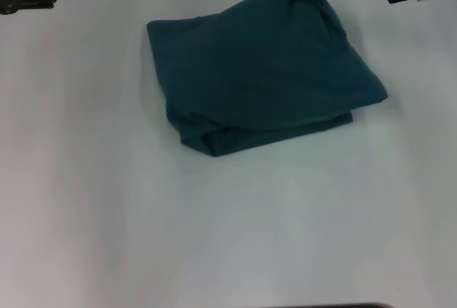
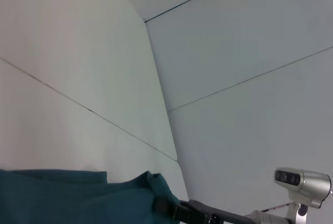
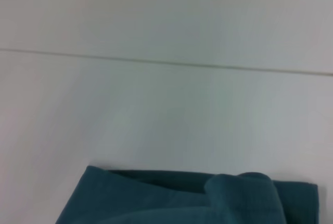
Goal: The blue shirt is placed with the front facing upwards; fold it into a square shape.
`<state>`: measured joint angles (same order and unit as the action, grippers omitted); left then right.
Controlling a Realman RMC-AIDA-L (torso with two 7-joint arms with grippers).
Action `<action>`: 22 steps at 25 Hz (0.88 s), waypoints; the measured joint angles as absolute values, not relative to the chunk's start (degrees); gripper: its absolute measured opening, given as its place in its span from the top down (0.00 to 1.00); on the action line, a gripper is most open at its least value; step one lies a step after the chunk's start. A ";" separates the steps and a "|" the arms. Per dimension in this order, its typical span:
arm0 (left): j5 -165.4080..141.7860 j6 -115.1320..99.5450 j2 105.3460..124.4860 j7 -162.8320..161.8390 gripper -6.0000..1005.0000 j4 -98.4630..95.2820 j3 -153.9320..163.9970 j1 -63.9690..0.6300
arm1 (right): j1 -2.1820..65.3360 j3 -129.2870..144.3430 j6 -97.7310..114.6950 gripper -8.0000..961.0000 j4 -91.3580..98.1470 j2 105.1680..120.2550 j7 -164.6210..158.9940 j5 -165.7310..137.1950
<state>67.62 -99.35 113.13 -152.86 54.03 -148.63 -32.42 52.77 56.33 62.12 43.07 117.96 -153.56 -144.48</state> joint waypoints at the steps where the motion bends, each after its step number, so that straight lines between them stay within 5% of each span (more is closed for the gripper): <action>1: 67.62 -99.33 113.15 -152.88 0.07 54.02 -148.63 -32.42 | 52.71 56.33 61.59 0.83 43.08 117.96 -153.43 -144.48; 10: 67.52 -99.31 113.20 -152.93 0.07 53.96 -148.62 -32.43 | 51.83 56.59 59.07 0.78 42.19 118.37 -152.73 -144.90; 22: 67.81 -99.47 113.38 -152.89 0.07 53.96 -148.29 -32.38 | 50.11 56.43 53.39 0.71 41.12 116.20 -152.71 -145.21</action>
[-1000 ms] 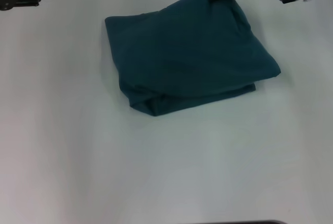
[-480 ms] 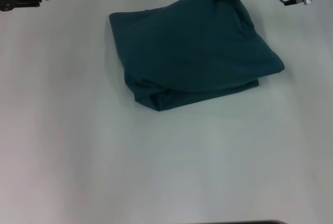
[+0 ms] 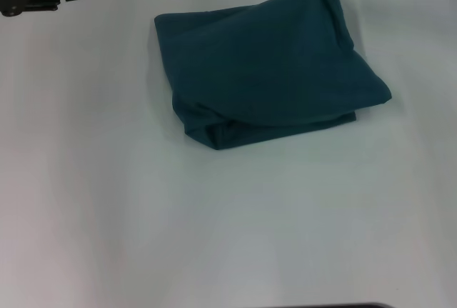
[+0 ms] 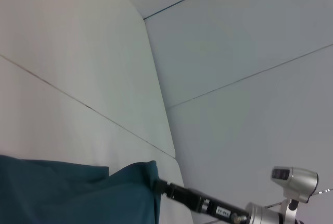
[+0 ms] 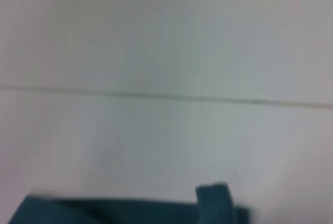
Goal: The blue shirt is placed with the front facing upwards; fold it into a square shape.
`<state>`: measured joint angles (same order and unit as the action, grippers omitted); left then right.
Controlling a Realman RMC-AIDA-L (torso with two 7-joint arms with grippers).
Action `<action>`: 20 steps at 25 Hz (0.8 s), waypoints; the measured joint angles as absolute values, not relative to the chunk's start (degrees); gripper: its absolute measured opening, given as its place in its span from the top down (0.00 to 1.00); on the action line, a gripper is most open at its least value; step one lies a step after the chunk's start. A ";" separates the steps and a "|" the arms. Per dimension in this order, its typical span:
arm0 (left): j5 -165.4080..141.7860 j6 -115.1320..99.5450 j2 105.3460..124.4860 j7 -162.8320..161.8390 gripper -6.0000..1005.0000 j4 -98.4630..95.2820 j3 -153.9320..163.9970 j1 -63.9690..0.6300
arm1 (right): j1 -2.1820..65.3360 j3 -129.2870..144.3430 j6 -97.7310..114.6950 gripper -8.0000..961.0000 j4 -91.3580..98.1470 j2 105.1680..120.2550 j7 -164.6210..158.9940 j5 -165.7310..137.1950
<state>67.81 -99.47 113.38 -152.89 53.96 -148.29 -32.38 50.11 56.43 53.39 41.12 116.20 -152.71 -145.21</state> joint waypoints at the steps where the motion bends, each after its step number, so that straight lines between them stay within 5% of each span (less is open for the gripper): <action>1: 67.82 -99.52 113.38 -152.90 0.07 53.96 -148.29 -32.38 | 50.05 56.44 52.62 0.69 40.87 115.86 -152.69 -145.28; 10: 67.68 -99.68 113.47 -152.93 0.07 53.96 -148.48 -32.34 | 47.88 54.29 55.98 0.47 41.50 113.63 -151.37 -145.29; 20: 67.50 -99.36 113.47 -152.91 0.07 53.97 -148.55 -32.35 | 47.65 52.33 68.13 0.48 40.58 113.73 -144.75 -132.27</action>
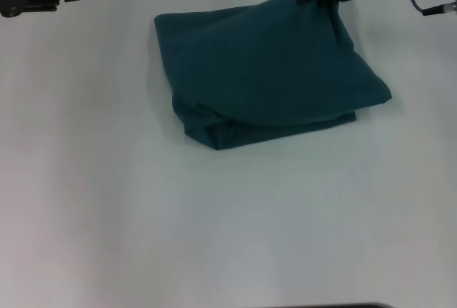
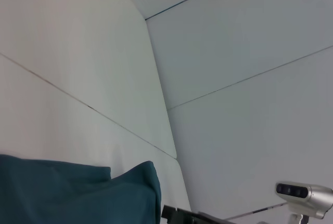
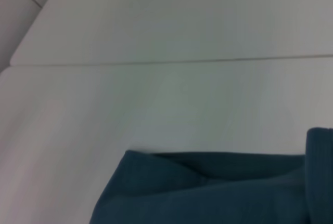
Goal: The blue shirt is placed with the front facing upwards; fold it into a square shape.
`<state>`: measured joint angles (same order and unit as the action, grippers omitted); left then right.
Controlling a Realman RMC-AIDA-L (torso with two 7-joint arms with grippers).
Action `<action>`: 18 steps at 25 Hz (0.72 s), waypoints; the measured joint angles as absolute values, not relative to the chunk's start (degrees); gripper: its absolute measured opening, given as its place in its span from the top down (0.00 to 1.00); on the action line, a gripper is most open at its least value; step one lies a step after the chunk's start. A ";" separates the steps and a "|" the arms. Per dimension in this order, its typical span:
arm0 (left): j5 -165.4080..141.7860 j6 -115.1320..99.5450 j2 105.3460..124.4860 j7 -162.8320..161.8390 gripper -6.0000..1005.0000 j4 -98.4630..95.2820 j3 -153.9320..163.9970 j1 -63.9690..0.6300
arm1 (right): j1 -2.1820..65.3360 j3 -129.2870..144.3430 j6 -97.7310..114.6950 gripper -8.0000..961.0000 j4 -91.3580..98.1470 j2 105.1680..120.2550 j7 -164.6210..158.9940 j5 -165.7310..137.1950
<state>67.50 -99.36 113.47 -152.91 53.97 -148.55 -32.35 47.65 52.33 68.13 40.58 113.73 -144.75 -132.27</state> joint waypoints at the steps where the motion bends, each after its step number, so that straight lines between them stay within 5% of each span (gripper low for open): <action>1: 67.51 -99.35 113.47 -152.90 0.07 53.97 -148.54 -32.36 | 47.90 52.38 66.73 0.48 39.71 113.85 -144.55 -132.26; 13: 67.55 -99.21 113.62 -152.92 0.07 53.82 -148.51 -32.49 | 52.40 57.11 46.06 0.48 28.03 116.18 -142.03 -135.34; 18: 67.84 -99.12 113.65 -152.93 0.07 53.79 -148.61 -32.49 | 51.86 55.80 49.52 0.48 34.29 115.47 -142.68 -135.15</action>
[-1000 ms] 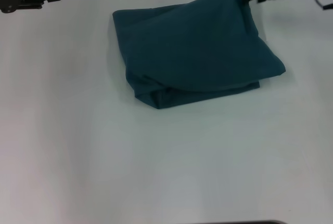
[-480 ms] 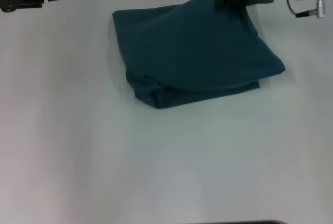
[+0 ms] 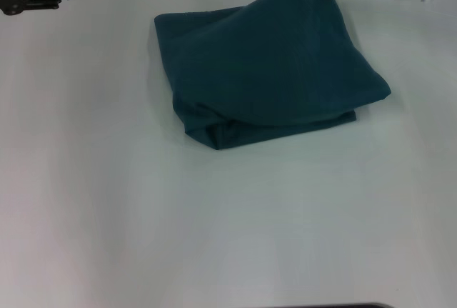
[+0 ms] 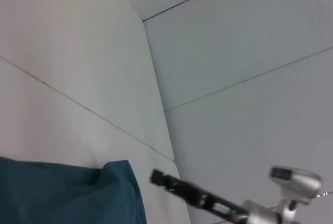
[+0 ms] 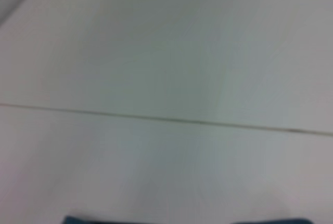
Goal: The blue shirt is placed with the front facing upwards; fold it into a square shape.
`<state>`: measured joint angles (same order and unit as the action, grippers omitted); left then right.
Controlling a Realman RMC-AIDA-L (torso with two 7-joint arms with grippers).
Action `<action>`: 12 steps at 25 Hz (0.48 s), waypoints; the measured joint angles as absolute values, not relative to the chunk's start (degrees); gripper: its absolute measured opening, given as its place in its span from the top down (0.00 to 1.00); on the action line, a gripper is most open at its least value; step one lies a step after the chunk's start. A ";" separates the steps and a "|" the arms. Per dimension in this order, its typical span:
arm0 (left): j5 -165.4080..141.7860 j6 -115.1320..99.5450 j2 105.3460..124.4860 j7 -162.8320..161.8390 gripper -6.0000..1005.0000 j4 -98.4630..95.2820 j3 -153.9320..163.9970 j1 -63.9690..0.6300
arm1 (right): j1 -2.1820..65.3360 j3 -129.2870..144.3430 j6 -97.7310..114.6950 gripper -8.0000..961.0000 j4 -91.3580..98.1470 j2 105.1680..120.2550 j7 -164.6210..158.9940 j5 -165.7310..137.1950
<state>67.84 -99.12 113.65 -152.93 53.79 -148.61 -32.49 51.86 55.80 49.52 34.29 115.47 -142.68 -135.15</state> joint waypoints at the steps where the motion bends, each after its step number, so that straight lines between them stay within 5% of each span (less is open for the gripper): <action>1: 67.86 -99.14 113.65 -152.93 0.07 53.79 -148.62 -32.50 | 51.35 54.71 51.78 0.48 36.55 115.25 -142.84 -135.10; 12: 67.14 -98.76 112.30 -152.99 0.07 52.54 -148.01 -32.55 | 45.58 44.84 82.05 0.48 43.17 113.24 -142.15 -132.93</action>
<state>67.14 -98.76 112.30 -152.99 52.54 -148.01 -32.55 45.58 44.84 82.05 43.17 113.24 -142.15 -132.93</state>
